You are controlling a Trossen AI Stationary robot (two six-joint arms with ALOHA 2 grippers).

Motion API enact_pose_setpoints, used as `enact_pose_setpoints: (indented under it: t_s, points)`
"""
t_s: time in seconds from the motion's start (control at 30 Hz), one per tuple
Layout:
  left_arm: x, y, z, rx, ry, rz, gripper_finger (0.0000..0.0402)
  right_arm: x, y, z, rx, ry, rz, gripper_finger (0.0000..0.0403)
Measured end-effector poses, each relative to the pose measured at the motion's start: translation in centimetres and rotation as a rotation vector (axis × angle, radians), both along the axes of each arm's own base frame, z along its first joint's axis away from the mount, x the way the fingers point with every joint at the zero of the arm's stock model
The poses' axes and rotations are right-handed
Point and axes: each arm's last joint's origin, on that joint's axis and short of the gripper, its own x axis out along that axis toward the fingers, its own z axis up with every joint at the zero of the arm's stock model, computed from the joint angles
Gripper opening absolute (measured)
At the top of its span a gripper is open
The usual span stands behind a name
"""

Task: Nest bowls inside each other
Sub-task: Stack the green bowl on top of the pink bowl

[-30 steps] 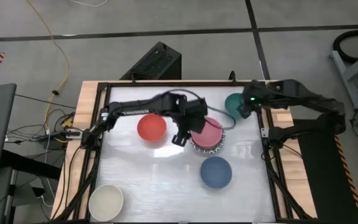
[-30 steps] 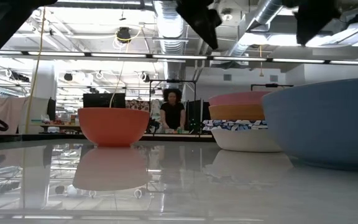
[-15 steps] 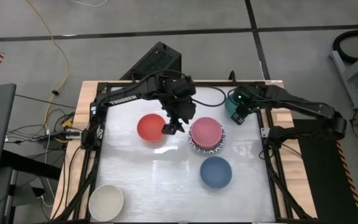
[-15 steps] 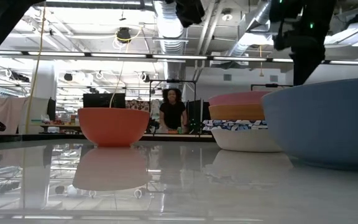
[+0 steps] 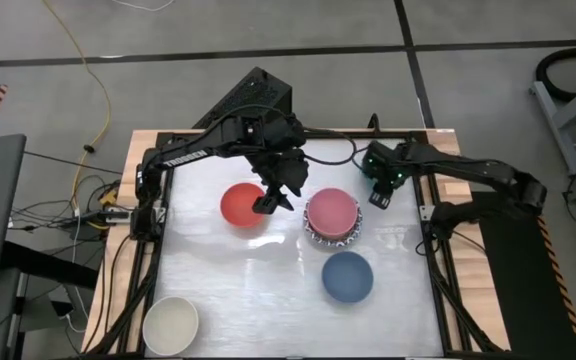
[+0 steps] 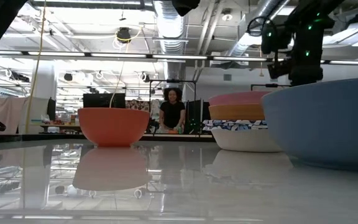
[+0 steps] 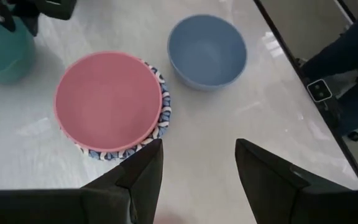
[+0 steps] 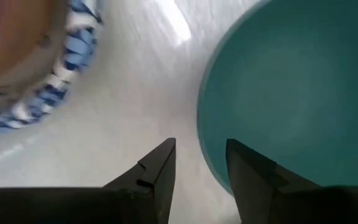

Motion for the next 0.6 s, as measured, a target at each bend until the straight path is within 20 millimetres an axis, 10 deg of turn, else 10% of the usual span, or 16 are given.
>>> enact_pose_setpoints:
  t_s: [0.33,0.6]
  points:
    - [-0.1,0.2,-0.1,0.056,0.019,0.041,0.0190,1.0,-1.4,-2.8,0.031,0.113,-0.013,0.0153]
    - [-0.2,0.2,-0.2,0.072,0.037,0.043,0.0190,1.8,-2.0,-4.1,0.029,0.157,-0.029,0.0016]
